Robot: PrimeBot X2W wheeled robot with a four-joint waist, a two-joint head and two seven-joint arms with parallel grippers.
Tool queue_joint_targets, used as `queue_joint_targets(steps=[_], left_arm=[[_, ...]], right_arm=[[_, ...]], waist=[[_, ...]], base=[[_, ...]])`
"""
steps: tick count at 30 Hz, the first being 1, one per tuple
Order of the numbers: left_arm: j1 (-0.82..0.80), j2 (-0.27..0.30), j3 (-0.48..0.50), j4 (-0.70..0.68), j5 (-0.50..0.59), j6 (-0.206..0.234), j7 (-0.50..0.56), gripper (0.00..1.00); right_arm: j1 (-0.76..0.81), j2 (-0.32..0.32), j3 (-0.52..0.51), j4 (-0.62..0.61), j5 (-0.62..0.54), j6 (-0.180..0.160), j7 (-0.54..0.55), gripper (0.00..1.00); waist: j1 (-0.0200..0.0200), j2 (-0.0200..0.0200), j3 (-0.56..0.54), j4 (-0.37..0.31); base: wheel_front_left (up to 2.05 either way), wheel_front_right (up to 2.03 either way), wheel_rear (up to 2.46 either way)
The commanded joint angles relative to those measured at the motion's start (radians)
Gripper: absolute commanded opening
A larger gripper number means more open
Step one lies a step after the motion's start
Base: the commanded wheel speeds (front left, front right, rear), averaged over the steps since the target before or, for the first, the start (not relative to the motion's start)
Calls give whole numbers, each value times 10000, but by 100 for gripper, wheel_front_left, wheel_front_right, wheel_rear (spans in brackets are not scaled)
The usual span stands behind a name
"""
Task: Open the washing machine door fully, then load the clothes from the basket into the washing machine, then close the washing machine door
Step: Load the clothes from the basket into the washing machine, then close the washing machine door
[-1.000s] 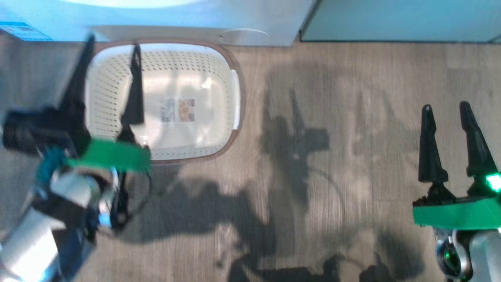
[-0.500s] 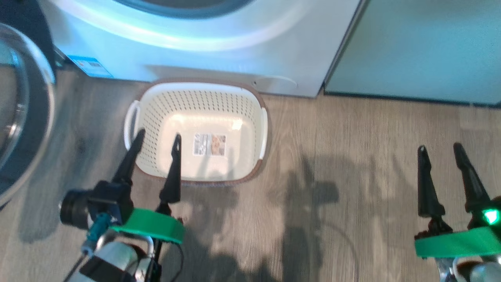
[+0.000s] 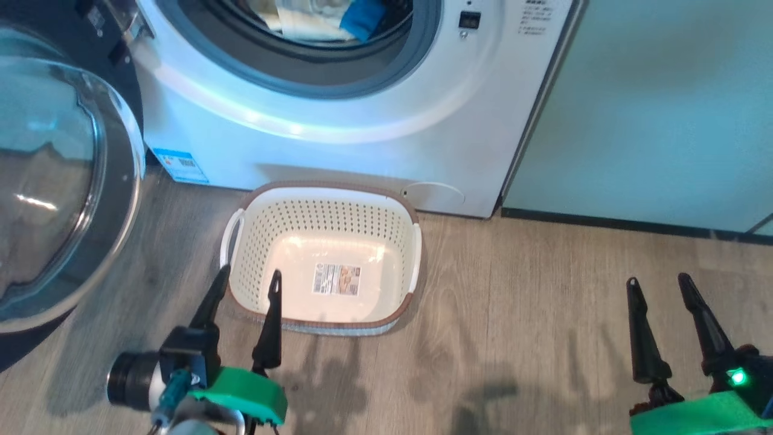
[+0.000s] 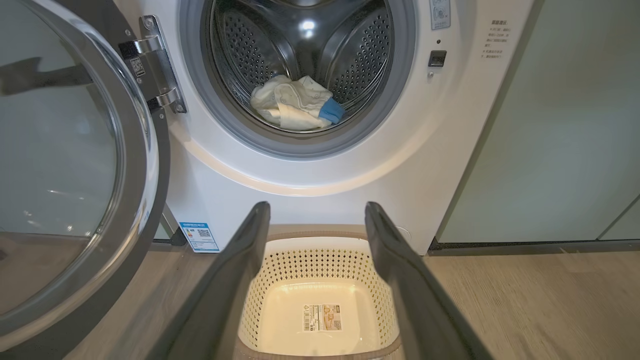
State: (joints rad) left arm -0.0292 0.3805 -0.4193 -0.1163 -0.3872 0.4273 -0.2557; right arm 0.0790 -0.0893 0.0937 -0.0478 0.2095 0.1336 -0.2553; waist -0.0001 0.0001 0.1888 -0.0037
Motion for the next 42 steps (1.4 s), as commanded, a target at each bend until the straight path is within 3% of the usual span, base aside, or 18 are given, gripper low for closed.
queue_joint_targets(steps=[1,11,42], left_arm=[[-118,46,498,-208,88,853,-59,100],[589,-59,728,33,97,608,-60,100],[832,19,613,91,85,615,-41,100]], right_arm=[[-21,-189,185,-312,-124,-29,-65,100],[595,-82,136,-316,-197,-29,-65,100],[946,55,100,-215,-175,-29,-65,100]], waist=[[1,-1,-240,-103],[1,-1,-983,-414],[1,-1,-1525,-531]], base=[[0,0,0],[0,0,0],[0,0,0]])
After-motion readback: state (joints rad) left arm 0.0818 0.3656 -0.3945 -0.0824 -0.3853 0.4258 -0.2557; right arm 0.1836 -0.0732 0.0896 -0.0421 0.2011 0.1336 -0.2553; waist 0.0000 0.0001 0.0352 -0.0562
